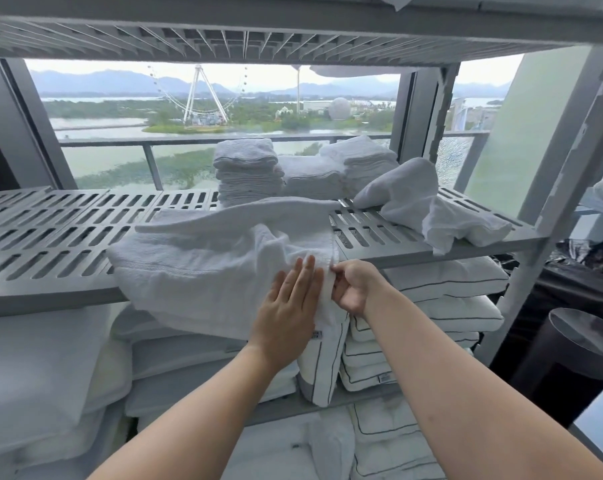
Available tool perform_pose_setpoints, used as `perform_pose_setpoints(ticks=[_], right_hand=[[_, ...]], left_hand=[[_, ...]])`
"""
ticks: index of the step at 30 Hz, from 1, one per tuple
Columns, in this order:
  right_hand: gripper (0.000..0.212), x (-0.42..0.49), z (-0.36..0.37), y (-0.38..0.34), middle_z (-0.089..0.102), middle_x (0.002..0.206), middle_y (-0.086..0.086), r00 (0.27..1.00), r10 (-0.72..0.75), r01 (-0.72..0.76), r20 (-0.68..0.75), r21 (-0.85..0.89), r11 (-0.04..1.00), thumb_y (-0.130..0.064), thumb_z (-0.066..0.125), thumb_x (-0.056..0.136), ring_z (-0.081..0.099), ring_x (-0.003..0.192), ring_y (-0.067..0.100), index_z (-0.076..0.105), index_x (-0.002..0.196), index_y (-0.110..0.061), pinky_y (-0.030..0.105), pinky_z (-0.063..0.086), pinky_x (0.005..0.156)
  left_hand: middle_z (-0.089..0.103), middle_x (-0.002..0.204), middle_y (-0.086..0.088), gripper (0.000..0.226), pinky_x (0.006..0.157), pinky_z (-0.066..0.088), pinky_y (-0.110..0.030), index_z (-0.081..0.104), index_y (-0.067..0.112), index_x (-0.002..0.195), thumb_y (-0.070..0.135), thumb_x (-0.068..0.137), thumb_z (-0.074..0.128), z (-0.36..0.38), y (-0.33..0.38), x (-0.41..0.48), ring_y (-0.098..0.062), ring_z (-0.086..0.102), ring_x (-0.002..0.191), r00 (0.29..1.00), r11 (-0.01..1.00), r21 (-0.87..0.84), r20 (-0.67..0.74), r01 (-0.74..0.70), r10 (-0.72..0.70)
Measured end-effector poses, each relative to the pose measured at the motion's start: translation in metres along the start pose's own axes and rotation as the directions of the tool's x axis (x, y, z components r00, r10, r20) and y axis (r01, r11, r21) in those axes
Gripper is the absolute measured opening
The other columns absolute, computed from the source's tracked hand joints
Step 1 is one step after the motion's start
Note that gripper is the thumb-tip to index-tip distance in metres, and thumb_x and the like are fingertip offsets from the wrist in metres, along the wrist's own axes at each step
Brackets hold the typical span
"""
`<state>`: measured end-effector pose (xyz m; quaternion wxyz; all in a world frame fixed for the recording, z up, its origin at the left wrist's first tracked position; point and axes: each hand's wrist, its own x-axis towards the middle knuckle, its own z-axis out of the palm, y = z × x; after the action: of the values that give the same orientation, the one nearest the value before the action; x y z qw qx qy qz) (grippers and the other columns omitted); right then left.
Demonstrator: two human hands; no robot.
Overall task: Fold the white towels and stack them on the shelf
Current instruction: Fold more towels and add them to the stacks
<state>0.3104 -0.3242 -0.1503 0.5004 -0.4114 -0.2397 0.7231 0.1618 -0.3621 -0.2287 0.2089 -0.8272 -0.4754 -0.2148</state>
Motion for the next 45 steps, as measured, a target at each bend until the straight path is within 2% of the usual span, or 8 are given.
perform_pose_setpoints(ticks=[4, 13, 21, 26, 33, 36, 42, 45], right_hand=[[0.027, -0.002, -0.007, 0.002, 0.069, 0.070, 0.011, 1.000, -0.019, 0.019, 0.017, -0.009, 1.000, 0.002, 0.039, 0.101, 0.069, 0.058, 0.016, 0.064, 0.090, 0.004, 0.024, 0.056, 0.050], [0.022, 0.000, -0.035, 0.034, 0.073, 0.094, 0.012, 0.990, -0.040, 0.093, 0.136, -0.410, 0.907, -0.017, 0.051, 0.103, 0.070, 0.079, 0.024, 0.070, 0.107, -0.008, 0.039, 0.059, 0.072], [0.033, 0.005, -0.013, 0.007, 0.071, 0.073, 0.009, 0.991, -0.129, 0.124, 0.024, -0.497, 0.859, -0.002, 0.042, 0.098, 0.066, 0.056, 0.020, 0.072, 0.088, -0.012, 0.034, 0.059, 0.055], [0.037, 0.006, -0.009, 0.003, 0.071, 0.071, 0.009, 0.992, -0.117, 0.081, -0.040, -0.512, 0.855, 0.000, 0.040, 0.095, 0.066, 0.060, 0.023, 0.070, 0.076, -0.012, 0.039, 0.060, 0.063], [0.046, 0.000, -0.015, 0.005, 0.067, 0.054, 0.005, 0.991, -0.063, 0.007, -0.120, -0.415, 0.910, -0.001, 0.035, 0.100, 0.063, 0.041, 0.015, 0.066, 0.068, -0.012, 0.025, 0.051, 0.040], [0.039, -0.001, -0.014, 0.006, 0.072, 0.064, 0.008, 0.992, -0.049, 0.002, -0.117, -0.372, 0.928, -0.008, 0.036, 0.104, 0.069, 0.050, 0.018, 0.069, 0.082, -0.008, 0.028, 0.055, 0.045], [0.046, -0.007, -0.026, 0.027, 0.077, 0.093, 0.015, 0.992, -0.092, 0.062, -0.090, -0.290, 0.955, -0.044, 0.050, 0.100, 0.075, 0.080, 0.026, 0.073, 0.101, -0.005, 0.035, 0.061, 0.066], [0.035, -0.011, -0.028, 0.044, 0.075, 0.107, 0.016, 0.994, -0.081, 0.055, -0.078, -0.287, 0.956, -0.036, 0.060, 0.096, 0.072, 0.100, 0.031, 0.073, 0.110, -0.006, 0.046, 0.058, 0.090]], left_hand=[[0.020, 0.162, -0.023, 0.064, 0.116, 0.033, -0.051, 0.027, -0.005, 0.153, 0.009, 0.091, 0.036, 0.001, 0.000, 0.004, -0.036, 0.019, 0.151, 0.998, 0.997, -0.067, -0.036, -0.045, 0.043], [0.019, 0.161, -0.025, 0.065, 0.120, 0.028, -0.044, 0.025, -0.008, 0.152, 0.007, 0.089, 0.020, -0.005, -0.006, -0.001, -0.034, 0.020, 0.150, 0.998, 0.988, -0.143, -0.010, -0.062, 0.062], [0.016, 0.162, -0.025, 0.069, 0.122, 0.024, -0.047, 0.023, -0.007, 0.153, 0.005, 0.091, 0.052, -0.011, 0.008, -0.015, -0.035, 0.013, 0.152, 0.994, 0.982, -0.155, 0.018, -0.108, 0.112], [0.012, 0.162, -0.025, 0.067, 0.122, 0.022, -0.047, 0.020, -0.006, 0.154, 0.004, 0.090, 0.037, -0.017, 0.017, -0.018, -0.035, 0.009, 0.153, 0.994, 0.988, -0.115, 0.030, -0.104, 0.108], [0.012, 0.163, -0.025, 0.072, 0.122, 0.024, -0.045, 0.017, -0.007, 0.154, 0.032, 0.100, 0.044, -0.014, 0.016, -0.021, -0.034, 0.010, 0.153, 0.989, 0.990, 0.025, 0.053, -0.138, 0.136], [0.022, 0.160, -0.027, 0.060, 0.118, 0.033, -0.043, 0.027, -0.009, 0.151, 0.000, 0.092, 0.020, -0.016, 0.017, -0.019, -0.035, 0.020, 0.151, 0.993, 0.992, -0.048, -0.034, -0.116, 0.115], [0.030, 0.156, -0.027, 0.059, 0.115, 0.038, -0.040, 0.037, -0.008, 0.147, -0.001, 0.090, 0.025, -0.022, 0.023, -0.016, -0.034, 0.030, 0.147, 0.997, 0.994, -0.080, 0.008, -0.072, 0.073], [0.041, 0.151, -0.024, 0.059, 0.110, 0.044, -0.037, 0.046, -0.007, 0.143, -0.007, 0.084, 0.037, -0.025, 0.026, -0.010, -0.030, 0.042, 0.141, 0.997, 0.991, -0.109, 0.001, -0.077, 0.077]])
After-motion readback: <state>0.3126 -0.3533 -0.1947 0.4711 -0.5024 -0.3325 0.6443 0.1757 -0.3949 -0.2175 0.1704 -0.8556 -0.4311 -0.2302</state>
